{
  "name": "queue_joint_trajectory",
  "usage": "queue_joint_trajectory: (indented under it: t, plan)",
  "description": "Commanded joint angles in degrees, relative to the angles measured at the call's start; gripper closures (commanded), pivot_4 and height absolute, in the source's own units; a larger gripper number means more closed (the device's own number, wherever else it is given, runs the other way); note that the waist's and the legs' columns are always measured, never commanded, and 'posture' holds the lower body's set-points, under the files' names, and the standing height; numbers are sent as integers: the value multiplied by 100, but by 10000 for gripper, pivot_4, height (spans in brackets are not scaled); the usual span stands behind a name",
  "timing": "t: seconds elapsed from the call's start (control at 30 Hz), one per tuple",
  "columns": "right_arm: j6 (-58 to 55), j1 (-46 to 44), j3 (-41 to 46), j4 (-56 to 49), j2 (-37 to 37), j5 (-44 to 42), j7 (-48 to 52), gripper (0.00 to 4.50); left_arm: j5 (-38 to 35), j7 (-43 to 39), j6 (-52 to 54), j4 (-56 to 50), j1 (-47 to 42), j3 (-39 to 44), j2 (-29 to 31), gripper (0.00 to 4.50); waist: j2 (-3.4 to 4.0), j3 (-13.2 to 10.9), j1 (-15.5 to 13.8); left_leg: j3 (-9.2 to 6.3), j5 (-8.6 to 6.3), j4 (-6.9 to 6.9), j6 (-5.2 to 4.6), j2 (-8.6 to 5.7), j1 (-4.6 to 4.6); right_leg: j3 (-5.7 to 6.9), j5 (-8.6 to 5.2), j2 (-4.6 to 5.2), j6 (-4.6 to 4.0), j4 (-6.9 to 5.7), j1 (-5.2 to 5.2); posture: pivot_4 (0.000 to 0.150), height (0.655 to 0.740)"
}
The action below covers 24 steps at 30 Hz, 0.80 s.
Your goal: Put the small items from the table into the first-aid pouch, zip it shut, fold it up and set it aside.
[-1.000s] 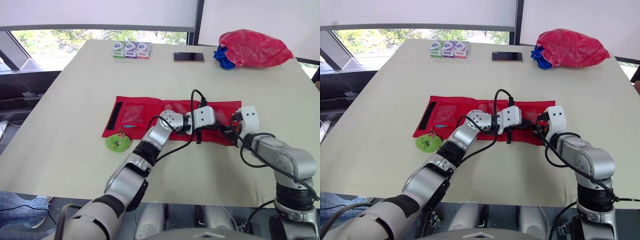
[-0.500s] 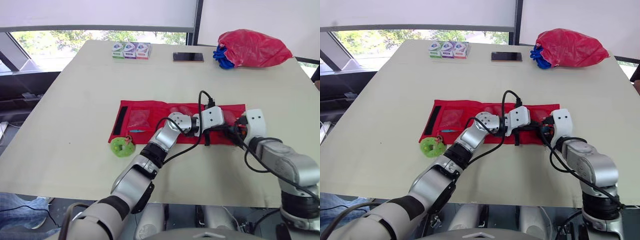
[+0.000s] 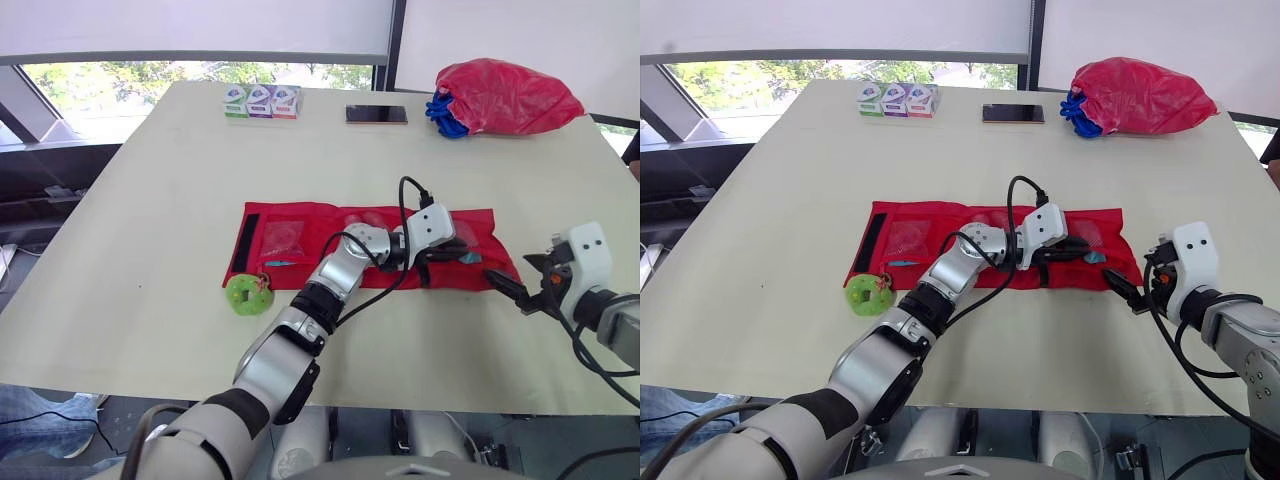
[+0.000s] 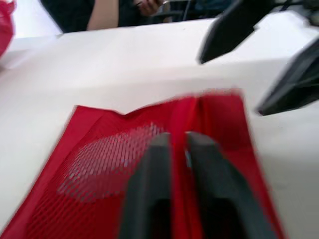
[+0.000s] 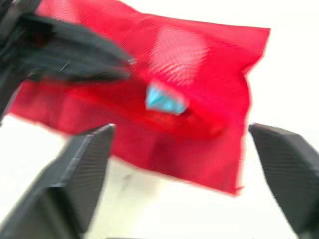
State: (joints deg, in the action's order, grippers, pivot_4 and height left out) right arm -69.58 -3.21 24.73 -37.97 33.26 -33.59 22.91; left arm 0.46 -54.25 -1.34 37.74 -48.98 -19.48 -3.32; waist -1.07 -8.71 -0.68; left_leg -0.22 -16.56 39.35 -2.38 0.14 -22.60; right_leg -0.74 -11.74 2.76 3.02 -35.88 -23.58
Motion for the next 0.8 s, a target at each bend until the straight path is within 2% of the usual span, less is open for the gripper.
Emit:
queue_joint_trajectory:
  t: [0.03,0.07,0.2,0.23,0.4,0.43,0.53,0.6,0.67,0.73,0.8]
  plan:
    - [319,133,-43,114,-73,200,-182,0,-242,-224,88,-554,53,82,42,24488,0,0,-1,0,0,0,0,0,0,0,0,0,0,0,0,1500,7400]
    - [439,170,-98,308,-174,261,-227,0,-352,-346,181,-811,117,151,187,18294,1,1,0,0,0,0,0,1,0,0,0,0,0,0,0,1500,7400]
    - [733,254,-205,846,-431,294,-201,0,-825,-914,619,-1758,348,387,834,1858,7,3,42,8,0,-2,0,9,7,-10,0,-2,-1,-4,0,1500,7400]
    - [788,251,-206,997,-525,261,-181,0,-1003,-1091,779,-2034,427,480,1078,264,9,5,66,9,0,-2,1,11,9,-11,0,-4,-1,-4,0,1500,7400]
    - [860,11,-103,1443,-998,-139,-114,0,-1705,-1883,1354,-3067,884,912,2316,264,14,7,156,11,1,-7,1,21,16,-14,0,-5,-2,-5,2,1500,7400]
    - [836,-53,-68,1482,-1067,-224,-119,5067,-1865,-2009,1485,-3240,975,1014,2540,0,15,7,162,12,1,-7,1,21,17,-16,0,-5,-1,-5,1,1500,7400]
    - [795,-159,1,1597,-1132,-396,-118,16117,-2304,-2411,1825,-3781,1320,1310,3258,0,17,6,150,12,1,-8,1,24,18,-16,-1,-5,-2,-6,1,1500,7400]
    - [831,-148,-25,1711,-1050,-420,-64,26108,-2617,-2648,2048,-4156,1580,1489,3710,0,18,5,138,13,0,-11,1,24,17,-16,-1,-4,-2,-4,0,1500,7400]
    - [862,-117,-18,1815,-959,-447,4,36031,-2929,-2760,2305,-4467,1747,1636,3986,0,18,5,122,12,0,-11,1,23,16,-15,-1,-2,-2,0,1,1500,7400]
    - [888,-79,40,1925,-859,-492,96,43592,-3126,-2803,2458,-4700,1875,1761,4192,0,17,4,108,11,0,-9,1,21,13,-15,-1,-1,-2,1,1,1500,7400]
    - [940,-58,133,2051,-774,-494,123,44732,-3213,-2814,2508,-4851,1977,1833,4362,0,17,4,111,12,0,-9,1,21,13,-18,-1,-1,-1,2,2,1500,7400]
